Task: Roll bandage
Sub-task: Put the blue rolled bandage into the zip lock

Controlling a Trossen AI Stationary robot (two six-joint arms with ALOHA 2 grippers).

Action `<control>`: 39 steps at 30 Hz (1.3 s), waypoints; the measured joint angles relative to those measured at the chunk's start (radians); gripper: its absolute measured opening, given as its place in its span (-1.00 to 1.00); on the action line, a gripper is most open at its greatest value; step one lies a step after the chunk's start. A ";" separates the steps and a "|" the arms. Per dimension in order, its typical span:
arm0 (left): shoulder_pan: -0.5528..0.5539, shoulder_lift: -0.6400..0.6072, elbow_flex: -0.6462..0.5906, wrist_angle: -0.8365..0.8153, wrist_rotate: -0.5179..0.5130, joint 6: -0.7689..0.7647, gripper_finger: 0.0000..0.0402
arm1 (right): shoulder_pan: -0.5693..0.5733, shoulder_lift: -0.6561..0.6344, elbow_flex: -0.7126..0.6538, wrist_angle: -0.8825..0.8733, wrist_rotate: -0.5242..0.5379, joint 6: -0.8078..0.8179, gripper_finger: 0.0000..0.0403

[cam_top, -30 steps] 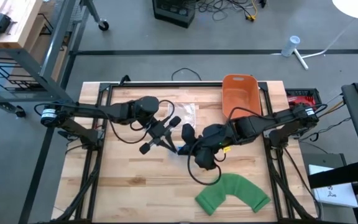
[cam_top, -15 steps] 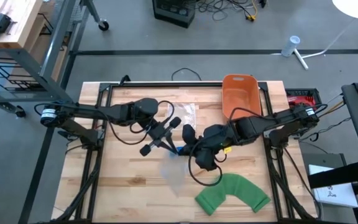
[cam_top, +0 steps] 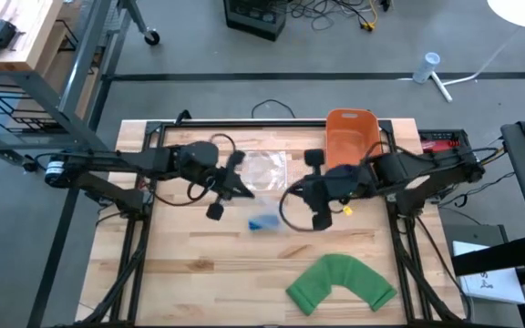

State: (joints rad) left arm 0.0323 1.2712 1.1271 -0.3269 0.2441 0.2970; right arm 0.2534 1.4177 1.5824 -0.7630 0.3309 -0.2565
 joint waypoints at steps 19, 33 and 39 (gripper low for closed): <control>-0.005 -0.088 -0.058 -0.037 -0.184 0.010 -1.00 | -0.020 -0.025 -0.273 0.365 0.131 0.351 -0.51; -0.007 -0.084 -0.058 -0.032 -0.183 0.016 -1.00 | -0.032 0.019 -0.272 0.382 0.115 0.407 -0.72; -0.007 -0.085 -0.058 -0.032 -0.183 0.016 -1.00 | -0.033 0.019 -0.268 0.381 0.114 0.395 -0.97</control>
State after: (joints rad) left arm 0.0257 1.1862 1.0695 -0.3587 0.0612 0.3126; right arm 0.2201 1.4364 1.3140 -0.3825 0.4446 0.1389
